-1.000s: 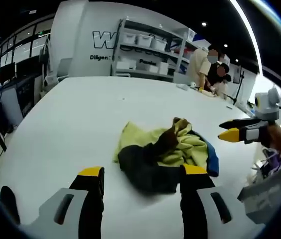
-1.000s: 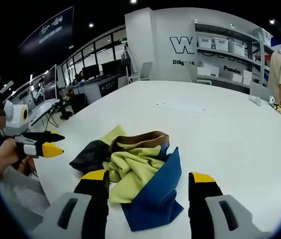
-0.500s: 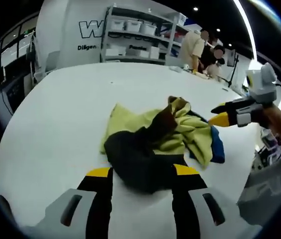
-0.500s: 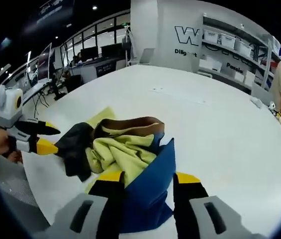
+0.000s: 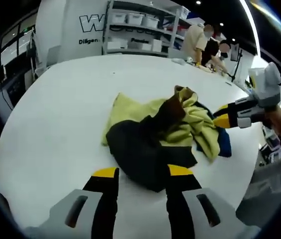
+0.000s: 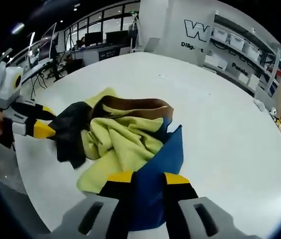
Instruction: Fold the garment on the visible template until the final outline fits inside the template.
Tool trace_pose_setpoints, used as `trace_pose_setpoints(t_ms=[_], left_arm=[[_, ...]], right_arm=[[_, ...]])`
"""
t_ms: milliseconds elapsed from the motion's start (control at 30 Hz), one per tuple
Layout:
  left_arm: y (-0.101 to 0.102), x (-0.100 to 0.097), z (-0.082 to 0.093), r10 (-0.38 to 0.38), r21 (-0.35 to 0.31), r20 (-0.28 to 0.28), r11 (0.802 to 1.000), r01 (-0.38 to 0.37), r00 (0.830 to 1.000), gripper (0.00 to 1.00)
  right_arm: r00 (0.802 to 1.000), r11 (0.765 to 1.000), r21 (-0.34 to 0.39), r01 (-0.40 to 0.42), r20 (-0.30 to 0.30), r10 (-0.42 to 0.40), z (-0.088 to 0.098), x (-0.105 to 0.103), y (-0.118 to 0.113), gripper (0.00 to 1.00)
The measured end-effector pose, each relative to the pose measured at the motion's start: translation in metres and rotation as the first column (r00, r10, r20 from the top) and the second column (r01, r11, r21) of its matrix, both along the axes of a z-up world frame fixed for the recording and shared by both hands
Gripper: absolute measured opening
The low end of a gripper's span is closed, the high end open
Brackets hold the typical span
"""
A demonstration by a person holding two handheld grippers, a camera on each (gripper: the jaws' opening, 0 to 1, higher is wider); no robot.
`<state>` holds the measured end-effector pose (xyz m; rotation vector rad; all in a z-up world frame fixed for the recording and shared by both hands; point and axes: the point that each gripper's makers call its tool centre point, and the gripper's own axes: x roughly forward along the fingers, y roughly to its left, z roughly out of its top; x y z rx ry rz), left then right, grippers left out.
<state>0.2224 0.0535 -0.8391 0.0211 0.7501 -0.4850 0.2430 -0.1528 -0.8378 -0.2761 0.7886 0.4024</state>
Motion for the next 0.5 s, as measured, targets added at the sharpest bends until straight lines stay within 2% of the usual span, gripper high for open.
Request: trace_pose_setpoints(t_ms=[100,233,333,433,500], left_arm=[[-0.001,-0.001,-0.001,-0.010,-0.003,-0.010,1.000,0.010,1.000,0.28],[0.001,-0.004,-0.006,-0.020,0.031,-0.020,0.999,0.021,1.000,0.21],[0.002,-0.005,-0.009,-0.022,0.035,-0.033,0.999,0.023,0.999,0.16],[0.001,-0.006,-0.009,-0.040,0.040,-0.028,0.998,0.041,0.999,0.08],[-0.001,-0.005,-0.004,-0.056,0.044,0.001,0.997,0.056,0.998,0.05]], right_arm=[[1.000,1.000,0.013,0.015,-0.007,-0.015,0.000,0.000,-0.002,0.12],[1.000,1.000,-0.001,0.019,0.000,-0.019,0.002,0.000,-0.005,0.00],[1.000,1.000,-0.025,0.017,0.011,-0.016,0.004,0.001,-0.009,0.00],[1.000,1.000,-0.022,0.020,-0.003,-0.020,0.002,0.000,-0.010,0.00],[1.000,0.999,-0.023,0.022,0.003,-0.022,0.004,0.001,-0.012,0.00]])
